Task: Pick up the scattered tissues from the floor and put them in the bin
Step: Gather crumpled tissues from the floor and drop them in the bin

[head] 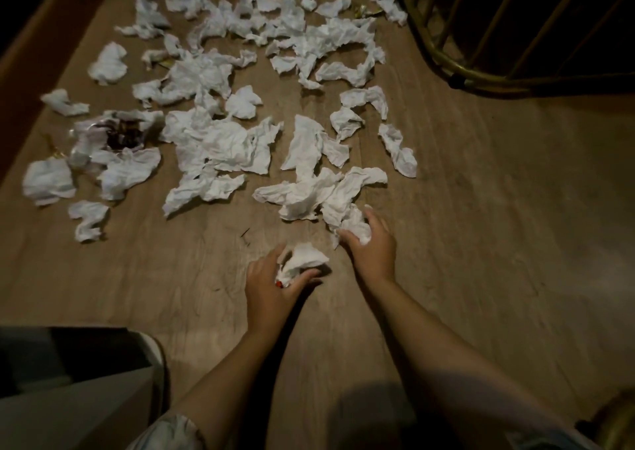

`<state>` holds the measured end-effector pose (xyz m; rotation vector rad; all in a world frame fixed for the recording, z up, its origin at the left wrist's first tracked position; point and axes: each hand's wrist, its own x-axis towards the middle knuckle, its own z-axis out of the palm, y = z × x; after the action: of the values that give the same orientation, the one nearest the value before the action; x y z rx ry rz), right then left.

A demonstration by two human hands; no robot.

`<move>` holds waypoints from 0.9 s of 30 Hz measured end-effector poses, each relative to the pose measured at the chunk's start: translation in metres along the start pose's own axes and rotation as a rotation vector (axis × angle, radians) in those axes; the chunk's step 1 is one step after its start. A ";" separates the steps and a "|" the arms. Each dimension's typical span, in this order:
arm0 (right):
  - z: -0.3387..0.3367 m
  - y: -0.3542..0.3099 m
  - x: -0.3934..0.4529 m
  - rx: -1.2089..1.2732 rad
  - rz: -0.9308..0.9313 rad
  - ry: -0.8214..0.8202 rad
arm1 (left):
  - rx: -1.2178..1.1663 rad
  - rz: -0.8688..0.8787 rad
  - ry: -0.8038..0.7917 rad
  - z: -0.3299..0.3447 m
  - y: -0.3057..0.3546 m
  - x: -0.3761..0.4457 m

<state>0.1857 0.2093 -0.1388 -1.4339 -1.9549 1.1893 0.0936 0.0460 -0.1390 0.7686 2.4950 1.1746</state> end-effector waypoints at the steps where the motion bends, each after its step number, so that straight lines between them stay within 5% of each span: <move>1: 0.005 0.002 0.002 -0.052 -0.030 -0.056 | 0.005 0.002 0.015 -0.003 -0.004 0.002; 4: 0.016 0.008 -0.004 -0.176 -0.090 -0.124 | -0.021 -0.075 0.072 -0.005 -0.011 0.005; 9: 0.025 0.018 -0.019 -0.268 -0.206 0.033 | -0.138 -0.101 0.165 -0.007 -0.009 0.004; 18: 0.004 -0.012 -0.017 0.182 0.153 0.363 | -0.273 -0.172 0.221 -0.003 0.001 0.014; 24: -0.042 -0.037 -0.007 0.609 0.315 0.080 | -0.343 -0.239 0.181 0.009 0.006 0.020; 27: -0.061 -0.037 -0.002 0.446 0.353 -0.078 | -0.392 -0.298 0.174 0.010 0.014 0.018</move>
<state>0.2127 0.2269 -0.0744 -1.5345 -1.3840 1.7283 0.0880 0.0701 -0.1348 0.1921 2.2889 1.5957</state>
